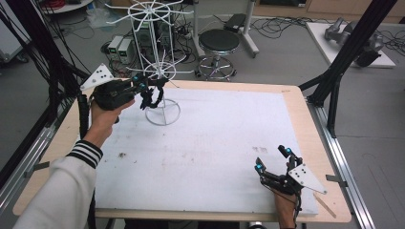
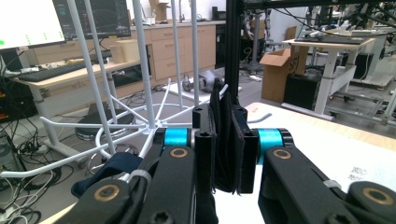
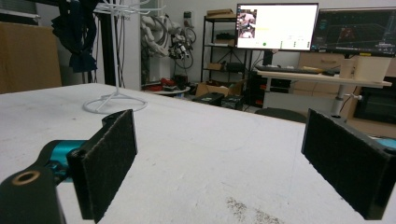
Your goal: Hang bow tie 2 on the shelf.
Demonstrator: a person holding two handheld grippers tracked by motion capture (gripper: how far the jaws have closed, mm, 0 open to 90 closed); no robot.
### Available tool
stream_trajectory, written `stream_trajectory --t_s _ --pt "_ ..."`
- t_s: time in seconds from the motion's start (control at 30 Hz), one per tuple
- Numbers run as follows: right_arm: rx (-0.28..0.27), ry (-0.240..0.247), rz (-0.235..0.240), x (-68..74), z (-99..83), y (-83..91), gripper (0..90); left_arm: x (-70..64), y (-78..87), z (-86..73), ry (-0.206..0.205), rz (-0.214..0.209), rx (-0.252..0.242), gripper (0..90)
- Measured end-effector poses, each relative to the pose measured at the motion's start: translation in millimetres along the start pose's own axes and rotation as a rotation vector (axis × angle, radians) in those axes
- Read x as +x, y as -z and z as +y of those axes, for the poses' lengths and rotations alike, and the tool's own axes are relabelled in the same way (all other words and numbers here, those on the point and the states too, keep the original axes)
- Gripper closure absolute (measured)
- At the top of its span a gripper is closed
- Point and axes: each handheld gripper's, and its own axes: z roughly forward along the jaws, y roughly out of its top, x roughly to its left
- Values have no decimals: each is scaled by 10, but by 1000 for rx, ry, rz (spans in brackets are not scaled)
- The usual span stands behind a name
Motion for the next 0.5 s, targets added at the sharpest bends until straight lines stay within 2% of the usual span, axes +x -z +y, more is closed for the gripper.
stream_trajectory --t_s 0.5 --pt "5 -6 -2 8 -8 8 97 -14 -4 -51 6 12 33 811"
